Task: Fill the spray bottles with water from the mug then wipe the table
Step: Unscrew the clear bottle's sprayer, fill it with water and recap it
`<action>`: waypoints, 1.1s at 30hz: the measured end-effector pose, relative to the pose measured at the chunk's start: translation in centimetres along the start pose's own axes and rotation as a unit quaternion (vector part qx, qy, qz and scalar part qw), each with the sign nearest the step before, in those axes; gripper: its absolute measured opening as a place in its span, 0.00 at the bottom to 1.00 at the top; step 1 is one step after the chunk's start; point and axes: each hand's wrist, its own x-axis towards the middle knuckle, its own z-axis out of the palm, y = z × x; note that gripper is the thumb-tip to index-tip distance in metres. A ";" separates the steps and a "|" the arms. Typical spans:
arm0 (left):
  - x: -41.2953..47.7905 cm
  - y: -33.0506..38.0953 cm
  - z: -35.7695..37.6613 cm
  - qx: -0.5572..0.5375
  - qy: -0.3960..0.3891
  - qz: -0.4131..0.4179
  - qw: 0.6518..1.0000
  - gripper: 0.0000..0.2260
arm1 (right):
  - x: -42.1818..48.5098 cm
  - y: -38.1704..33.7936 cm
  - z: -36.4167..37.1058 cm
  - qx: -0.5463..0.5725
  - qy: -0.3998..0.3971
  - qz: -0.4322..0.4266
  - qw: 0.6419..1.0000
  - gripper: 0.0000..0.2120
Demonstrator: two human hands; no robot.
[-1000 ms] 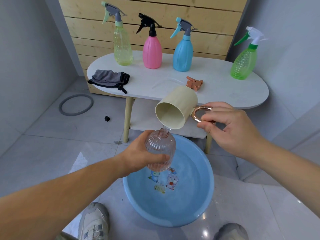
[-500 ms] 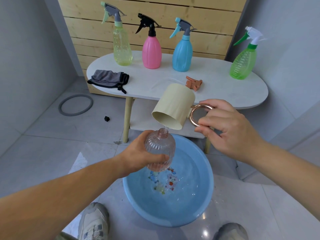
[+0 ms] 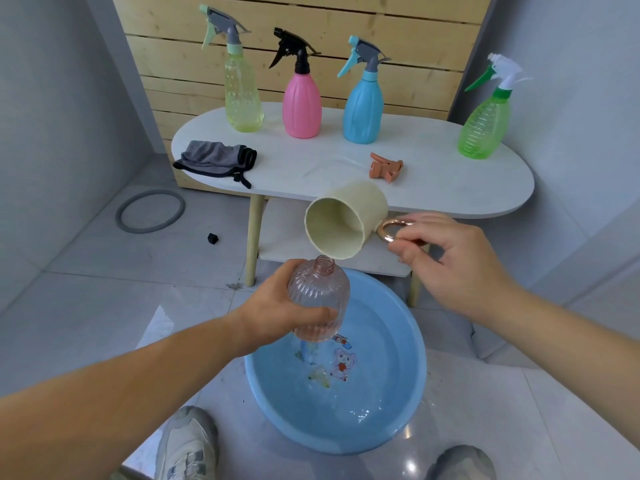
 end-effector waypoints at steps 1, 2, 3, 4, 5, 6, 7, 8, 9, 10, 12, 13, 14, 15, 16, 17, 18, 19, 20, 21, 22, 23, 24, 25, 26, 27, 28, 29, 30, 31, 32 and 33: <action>0.1 0.0 0.0 0.001 0.000 0.002 1.000 0.30 | 0.0 -0.2 0.0 0.040 -0.003 0.051 0.998 0.10; 0.1 -0.1 -0.1 0.002 0.002 0.002 1.000 0.30 | 0.1 -0.3 0.1 0.068 -0.006 0.091 0.993 0.09; 0.2 -0.2 -0.1 0.004 0.003 0.002 1.000 0.31 | 0.2 -0.3 0.1 0.089 -0.004 0.125 0.988 0.08; 0.2 -0.1 -0.2 0.006 0.003 0.002 1.000 0.31 | 0.4 -0.2 0.1 0.116 0.001 0.156 0.981 0.09; 0.3 -0.2 -0.2 0.008 0.003 0.002 1.000 0.31 | 0.5 0.0 0.2 0.154 0.009 0.188 0.970 0.09; 0.4 -0.1 -0.2 0.010 0.004 0.004 1.000 0.31 | 0.6 0.2 0.3 0.202 0.020 0.221 0.954 0.09; 0.5 -0.1 -0.2 0.012 0.003 0.005 1.000 0.31 | 0.8 0.5 0.3 0.248 0.029 0.254 0.934 0.10; 0.5 0.1 -0.2 0.013 0.003 0.006 1.000 0.31 | 0.9 0.7 0.4 0.285 0.038 0.278 0.916 0.10; 0.6 0.1 -0.2 0.017 0.003 0.009 1.000 0.31 | 1.1 1.0 0.5 0.307 0.047 0.294 0.904 0.10; 0.8 0.3 -0.2 0.020 0.003 0.012 1.000 0.32 | 1.2 1.2 0.4 0.323 0.054 0.303 0.895 0.10; 1.0 0.6 -0.3 0.020 0.006 0.016 1.000 0.32 | 1.6 1.7 0.4 0.345 0.065 0.316 0.881 0.12; 1.1 0.9 -0.3 0.022 0.006 0.020 1.000 0.31 | 1.9 2.0 0.1 0.352 0.075 0.321 0.876 0.12; 1.4 1.3 -0.2 0.023 0.006 0.024 0.999 0.31 | 2.3 2.3 -0.1 0.360 0.086 0.324 0.870 0.13; 1.6 1.7 -0.1 0.026 0.006 0.029 0.999 0.31 | 2.8 2.8 -0.5 0.367 0.099 0.329 0.865 0.13; 2.0 2.2 0.1 0.030 0.006 0.035 0.999 0.31 | 3.4 3.4 -1.1 0.372 0.115 0.332 0.859 0.13; 2.3 2.6 0.3 0.034 0.007 0.039 0.999 0.32 | 4.0 4.0 -1.7 0.371 0.130 0.334 0.856 0.13; 2.6 3.1 0.4 0.037 0.007 0.043 0.998 0.33 | 4.7 4.7 -2.4 0.364 0.144 0.336 0.857 0.13; 3.0 3.6 0.7 0.041 0.004 0.047 0.998 0.34 | 5.4 5.6 -3.2 0.352 0.158 0.336 0.859 0.13; 3.3 4.0 0.9 0.042 -0.001 0.048 0.998 0.34 | 6.1 6.5 -3.9 0.342 0.170 0.340 0.860 0.13; 3.7 4.5 1.1 0.045 -0.007 0.053 0.998 0.34 | 6.8 7.5 -4.6 0.337 0.181 0.346 0.857 0.12; 4.0 5.0 1.4 0.047 -0.014 0.059 0.997 0.33 | 7.4 8.4 -5.3 0.337 0.190 0.354 0.851 0.12; 4.4 5.4 1.7 0.052 -0.018 0.063 0.996 0.32 | 8.0 9.4 -6.0 0.338 0.198 0.363 0.846 0.12; 4.7 6.0 2.1 0.055 -0.022 0.066 0.996 0.31 | 8.5 10.3 -6.5 0.336 0.206 0.370 0.841 0.12; 5.1 6.3 2.5 0.059 -0.024 0.068 0.996 0.30 | 8.9 11.2 -7.0 0.329 0.212 0.377 0.839 0.12; 5.6 6.6 2.9 0.058 -0.027 0.070 0.995 0.30 | 9.4 12.0 -7.5 0.322 0.218 0.382 0.838 0.12; 6.0 6.8 3.3 0.053 -0.031 0.071 0.996 0.30 | 9.7 12.8 -7.8 0.315 0.221 0.386 0.838 0.12; 6.4 7.1 3.6 0.044 -0.033 0.072 0.996 0.29 | 10.0 13.5 -8.0 0.309 0.221 0.389 0.840 0.11; 6.7 7.3 3.9 0.038 -0.036 0.073 0.996 0.30 | 10.2 14.2 -8.1 0.303 0.218 0.391 0.841 0.11; 7.1 7.5 4.2 0.034 -0.039 0.075 0.996 0.30 | 10.4 14.9 -8.2 0.298 0.215 0.394 0.843 0.10; 7.6 7.6 4.4 0.034 -0.042 0.076 0.996 0.31 | 10.6 15.7 -8.4 0.292 0.213 0.398 0.843 0.10; 7.9 7.6 4.6 0.030 -0.044 0.076 0.996 0.31 | 10.8 16.4 -8.4 0.287 0.211 0.402 0.844 0.10; 8.1 7.6 4.6 0.025 -0.044 0.075 0.996 0.31 | 10.8 17.0 -8.4 0.284 0.207 0.404 0.844 0.10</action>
